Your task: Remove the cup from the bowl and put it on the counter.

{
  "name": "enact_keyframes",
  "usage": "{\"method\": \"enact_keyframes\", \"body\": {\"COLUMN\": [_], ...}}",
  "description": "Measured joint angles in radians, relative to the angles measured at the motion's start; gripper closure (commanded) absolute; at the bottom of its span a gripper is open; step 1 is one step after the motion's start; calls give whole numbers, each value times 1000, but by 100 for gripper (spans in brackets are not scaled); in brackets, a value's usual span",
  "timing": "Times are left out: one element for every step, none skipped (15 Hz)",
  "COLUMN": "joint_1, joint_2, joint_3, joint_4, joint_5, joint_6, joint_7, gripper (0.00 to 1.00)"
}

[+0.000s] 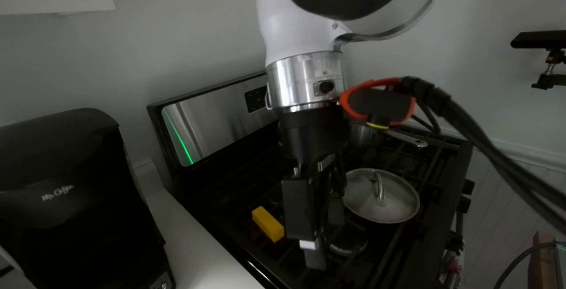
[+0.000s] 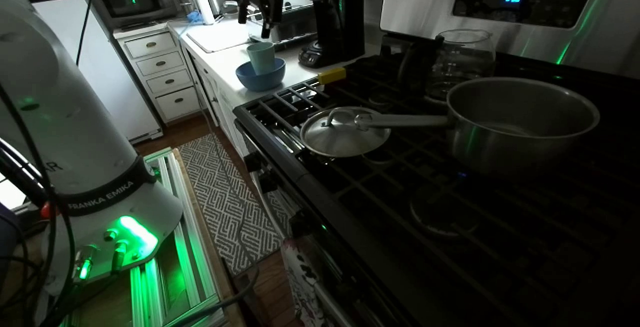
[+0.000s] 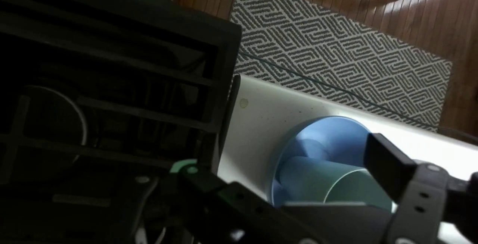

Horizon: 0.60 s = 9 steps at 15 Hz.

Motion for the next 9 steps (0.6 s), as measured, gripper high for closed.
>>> {"method": "enact_keyframes", "body": {"joint_1": [8, 12, 14, 15, 14, 14, 13, 12, 9], "joint_2": [27, 49, 63, 70, 73, 73, 73, 72, 70], "joint_3": [11, 20, 24, 26, 25, 25, 25, 24, 22], "joint_4": [22, 43, 58, 68, 74, 74, 73, 71, 68], "joint_5": [-1, -8, -11, -12, -13, -13, -10, -9, -19], "joint_6": [-2, -6, -10, -12, -15, -15, -14, -8, -3], "joint_7": [-1, -1, -1, -1, -1, -1, -30, -84, -139], "gripper": [0, 0, 0, 0, 0, 0, 0, 0, 0]}}
